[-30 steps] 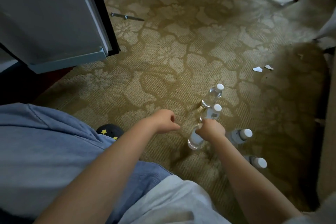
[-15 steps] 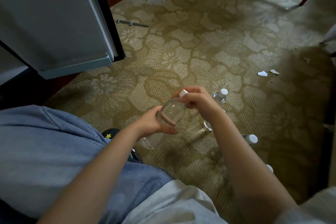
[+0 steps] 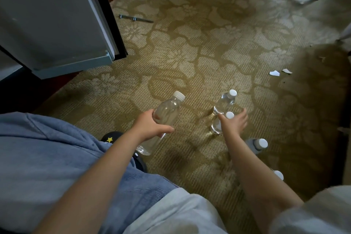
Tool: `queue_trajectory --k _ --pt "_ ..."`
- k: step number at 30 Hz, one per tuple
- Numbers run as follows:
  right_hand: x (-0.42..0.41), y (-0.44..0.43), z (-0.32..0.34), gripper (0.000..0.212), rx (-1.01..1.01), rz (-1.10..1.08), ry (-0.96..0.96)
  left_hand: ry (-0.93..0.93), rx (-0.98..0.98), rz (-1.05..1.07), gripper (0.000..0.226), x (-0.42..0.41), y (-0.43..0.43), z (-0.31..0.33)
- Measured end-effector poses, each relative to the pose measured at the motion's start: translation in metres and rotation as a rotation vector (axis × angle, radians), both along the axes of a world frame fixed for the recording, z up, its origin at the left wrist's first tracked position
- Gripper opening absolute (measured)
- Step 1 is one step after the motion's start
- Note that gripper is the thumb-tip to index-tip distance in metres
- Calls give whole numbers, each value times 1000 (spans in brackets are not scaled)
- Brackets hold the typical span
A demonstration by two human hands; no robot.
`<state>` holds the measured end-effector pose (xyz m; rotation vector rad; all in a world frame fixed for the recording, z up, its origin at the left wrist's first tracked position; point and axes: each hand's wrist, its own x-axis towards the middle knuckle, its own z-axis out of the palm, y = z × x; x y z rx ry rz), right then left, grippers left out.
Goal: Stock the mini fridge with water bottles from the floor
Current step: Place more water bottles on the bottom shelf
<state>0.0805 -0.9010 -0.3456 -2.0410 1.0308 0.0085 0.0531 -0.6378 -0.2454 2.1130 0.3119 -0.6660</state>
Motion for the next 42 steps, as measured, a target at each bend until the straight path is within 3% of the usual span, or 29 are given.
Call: queue_trajectory --k 2,5,9,13,18,22,27,31,34,42 --pt "1 -6 -22 103 163 -30 53 1 12 4 72 1 1 -2" --pt "7 -3 -40 79 249 -64 91 8 8 15 74 0 1 -2" --pt "18 8 -39 53 164 31 89 3 25 31 73 0 5 -2" --pt "6 26 -37 44 34 199 136 -6 42 62 73 3 8 -1" --pt "3 70 -5 51 155 259 -86 -88 13 153 72 12 12 8" --pt "24 121 45 54 255 390 -274 -240 -118 339 44 13 20 30" --pt "57 193 109 49 277 588 -411 -388 -263 631 26 25 67 65" --pt "69 249 151 36 310 684 -474 -532 -332 781 51 28 126 103" --pt "72 292 178 35 305 760 -515 -634 -326 868 37 23 174 130" --pt "64 410 246 39 341 972 -570 -811 -182 1096 35 -21 295 177"
